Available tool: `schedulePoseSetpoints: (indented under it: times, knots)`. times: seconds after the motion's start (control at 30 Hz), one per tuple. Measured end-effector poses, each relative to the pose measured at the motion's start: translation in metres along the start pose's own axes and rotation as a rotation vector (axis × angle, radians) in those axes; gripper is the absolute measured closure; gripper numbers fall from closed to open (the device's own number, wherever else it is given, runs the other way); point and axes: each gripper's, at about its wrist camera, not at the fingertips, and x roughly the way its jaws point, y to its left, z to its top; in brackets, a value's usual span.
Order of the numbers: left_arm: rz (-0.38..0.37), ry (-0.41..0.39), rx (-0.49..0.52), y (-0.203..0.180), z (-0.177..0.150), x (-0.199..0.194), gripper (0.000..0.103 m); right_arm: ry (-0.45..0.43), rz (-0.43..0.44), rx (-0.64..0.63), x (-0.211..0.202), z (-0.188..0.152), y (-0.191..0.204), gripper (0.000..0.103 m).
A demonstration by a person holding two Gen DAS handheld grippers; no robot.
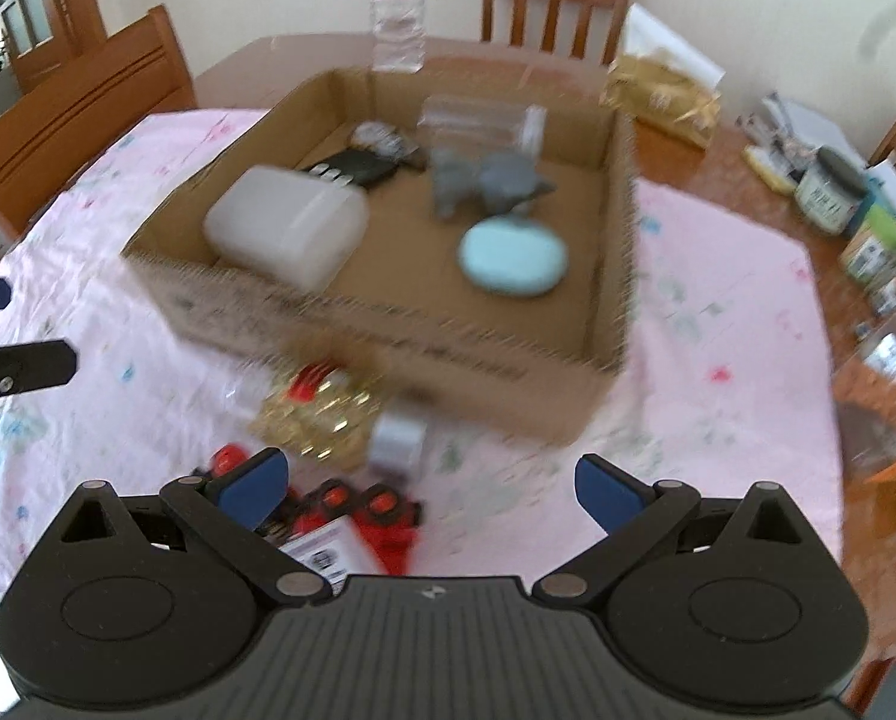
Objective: Organize rigid objects
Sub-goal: 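Open both grippers and move them back toward the remaining toys, then grasp the dark blue toy block with the left gripper while the right gripper grasps the red S.L train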
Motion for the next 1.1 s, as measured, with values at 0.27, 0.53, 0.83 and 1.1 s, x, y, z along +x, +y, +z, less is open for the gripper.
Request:
schedulePoseSetpoints:
  times: [0.27, 0.53, 0.83, 1.1]
  knots:
    - [-0.021, 0.026, 0.013, 0.003, -0.006, 0.005, 0.004, 0.054, 0.004, 0.006, 0.015, -0.018, 0.021, 0.0]
    - [-0.058, 0.036, 0.046, -0.001, -0.006, 0.01, 0.004, 0.086, -0.037, 0.043, 0.016, -0.033, 0.014, 0.0]
    - [-0.109, 0.034, 0.089, -0.015, -0.001, 0.018, 0.004, 0.098, -0.069, 0.094, 0.01, -0.046, -0.001, 0.0]
    - [-0.143, 0.052, 0.128, -0.031, -0.003, 0.022, 0.004, 0.108, -0.089, 0.032, 0.019, -0.041, 0.006, 0.0]
